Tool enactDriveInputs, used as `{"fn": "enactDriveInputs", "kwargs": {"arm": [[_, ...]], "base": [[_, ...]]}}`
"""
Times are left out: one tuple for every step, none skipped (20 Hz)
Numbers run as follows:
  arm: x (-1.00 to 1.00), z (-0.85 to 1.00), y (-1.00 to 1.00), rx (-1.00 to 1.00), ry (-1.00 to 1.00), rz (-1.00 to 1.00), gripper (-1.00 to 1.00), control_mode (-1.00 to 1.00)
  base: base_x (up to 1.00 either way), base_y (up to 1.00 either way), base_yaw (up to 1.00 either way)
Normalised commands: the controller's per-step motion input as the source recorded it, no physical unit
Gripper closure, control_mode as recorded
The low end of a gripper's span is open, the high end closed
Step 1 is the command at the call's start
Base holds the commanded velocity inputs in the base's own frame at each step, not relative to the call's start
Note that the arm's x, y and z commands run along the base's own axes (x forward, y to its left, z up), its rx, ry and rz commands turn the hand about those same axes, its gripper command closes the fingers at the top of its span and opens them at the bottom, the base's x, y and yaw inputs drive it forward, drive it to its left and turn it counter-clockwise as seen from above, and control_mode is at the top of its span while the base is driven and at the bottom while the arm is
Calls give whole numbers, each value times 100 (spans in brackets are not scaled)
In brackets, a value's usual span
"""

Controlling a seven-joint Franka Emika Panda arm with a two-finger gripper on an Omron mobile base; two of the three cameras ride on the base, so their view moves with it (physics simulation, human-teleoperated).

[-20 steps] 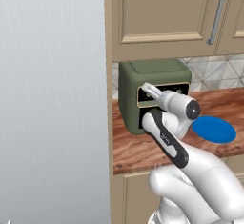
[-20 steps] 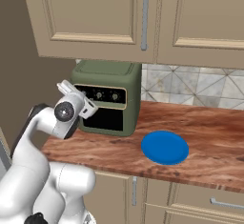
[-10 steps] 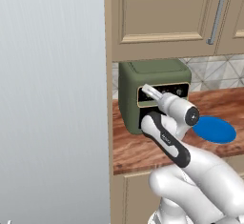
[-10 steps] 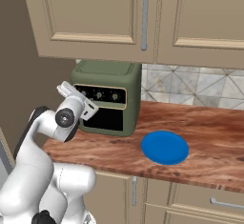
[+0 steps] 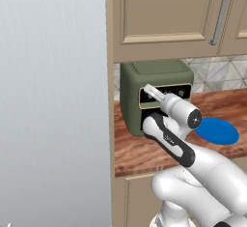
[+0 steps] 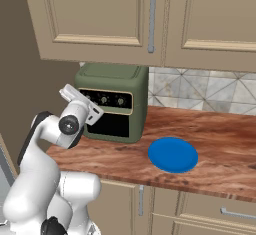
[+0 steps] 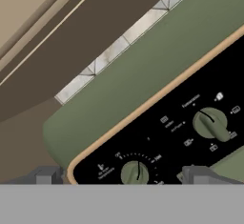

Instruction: Pull the toaster oven rack outwards. Pick up the baguette from the plate and place it on the toaster oven rack. Close the toaster oven door fully and set the temperature to the lowest setting.

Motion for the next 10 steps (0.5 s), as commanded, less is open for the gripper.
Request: {"fn": "enactDriveInputs", "kwargs": {"arm": [[0,-24,0,0,-5,0,-100,-100],[0,-24,0,0,-4,0,-100,-100],[0,-22,0,0,-3,0,-100,-100],[0,-18,0,0,0,0,-100,-100],[0,-17,0,0,0,0,-100,-100],[0,-20,0,0,0,0,-100,-100],[0,-24,0,0,0,-1,-100,-100],[0,-28,0,0,0,-2,-100,-100],[0,-26,0,0,5,-2,-100,-100],[1,-22,0,0,9,-2,-100,-100]], "base": [[0,0,0],[0,0,0],[0,0,0],[0,0,0],[0,0,0],[0,0,0],[0,0,0],[0,0,0],[0,0,0],[0,0,0]]}}
